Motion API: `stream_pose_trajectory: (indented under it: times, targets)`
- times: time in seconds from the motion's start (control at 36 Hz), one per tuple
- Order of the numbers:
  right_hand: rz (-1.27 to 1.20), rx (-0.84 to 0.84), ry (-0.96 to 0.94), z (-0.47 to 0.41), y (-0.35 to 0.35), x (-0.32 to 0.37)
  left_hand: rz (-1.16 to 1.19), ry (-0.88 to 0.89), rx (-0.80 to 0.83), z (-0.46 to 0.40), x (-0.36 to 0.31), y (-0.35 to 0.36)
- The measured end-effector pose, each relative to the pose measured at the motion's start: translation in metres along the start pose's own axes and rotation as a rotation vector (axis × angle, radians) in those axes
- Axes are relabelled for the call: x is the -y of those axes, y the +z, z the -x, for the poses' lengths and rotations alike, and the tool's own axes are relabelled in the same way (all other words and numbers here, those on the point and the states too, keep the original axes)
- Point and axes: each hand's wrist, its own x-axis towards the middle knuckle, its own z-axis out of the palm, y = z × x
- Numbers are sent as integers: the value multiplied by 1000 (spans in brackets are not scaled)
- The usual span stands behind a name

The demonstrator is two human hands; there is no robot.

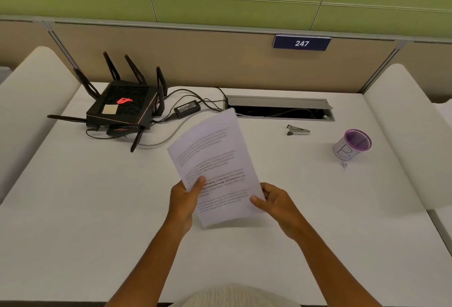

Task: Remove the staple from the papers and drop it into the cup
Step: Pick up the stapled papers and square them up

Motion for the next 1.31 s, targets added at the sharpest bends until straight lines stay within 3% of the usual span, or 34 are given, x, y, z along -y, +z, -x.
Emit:
stream_pose_trajectory:
  times: [0.22, 0.39, 0.56, 0.69, 0.86, 1.03, 1.31]
  targets:
    - [-377, -68, 2, 13, 21, -18, 297, -87, 16, 19, 7, 11]
    - [-349, -279, 22, 10, 32, -13, 342, -103, 90, 29, 16, 18]
    - [-184, -326, 35, 3, 2, 2, 390, -69, 50, 11, 6, -18]
    - [-71, -310, 26, 1, -24, 16, 178, -44, 31, -2, -8, -57]
    - [-5, -296, -64, -2, -21, 29, -186, 29, 86, -8, -23, -50]
    - [9, -322, -180, 5, -11, 32, -166, 119, 2, 2, -27, -40]
    - [62, -373, -76, 7, -5, -5, -218, 183, 58, 14, -11, -33]
